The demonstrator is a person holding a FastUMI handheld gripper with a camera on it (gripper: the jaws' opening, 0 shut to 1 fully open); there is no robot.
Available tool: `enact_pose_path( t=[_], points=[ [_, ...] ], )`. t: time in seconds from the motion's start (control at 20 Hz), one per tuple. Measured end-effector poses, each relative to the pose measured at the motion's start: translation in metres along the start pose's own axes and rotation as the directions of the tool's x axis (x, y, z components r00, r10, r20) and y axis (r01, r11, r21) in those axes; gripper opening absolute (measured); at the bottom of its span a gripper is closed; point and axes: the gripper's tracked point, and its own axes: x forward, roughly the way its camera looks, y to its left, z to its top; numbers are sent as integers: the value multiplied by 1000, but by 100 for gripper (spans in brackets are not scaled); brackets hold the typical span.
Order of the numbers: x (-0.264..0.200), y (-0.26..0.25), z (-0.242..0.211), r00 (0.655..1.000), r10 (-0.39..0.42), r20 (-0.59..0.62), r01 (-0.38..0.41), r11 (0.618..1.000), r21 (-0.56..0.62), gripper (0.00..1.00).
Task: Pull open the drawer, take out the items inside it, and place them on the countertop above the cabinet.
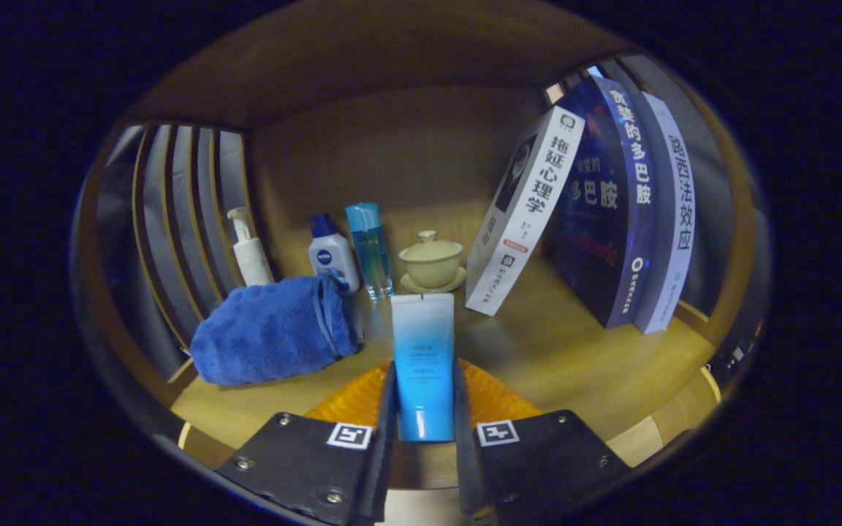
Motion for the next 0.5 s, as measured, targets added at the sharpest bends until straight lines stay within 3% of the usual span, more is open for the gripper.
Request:
enact_pose_path(
  t=[0.4,0.5],
  points=[
    [-10,-1,-6,1000,-26,-3,26,1000,-3,41],
    [-20,-4,-7,999,-44,-8,44,999,22,46]
  ],
)
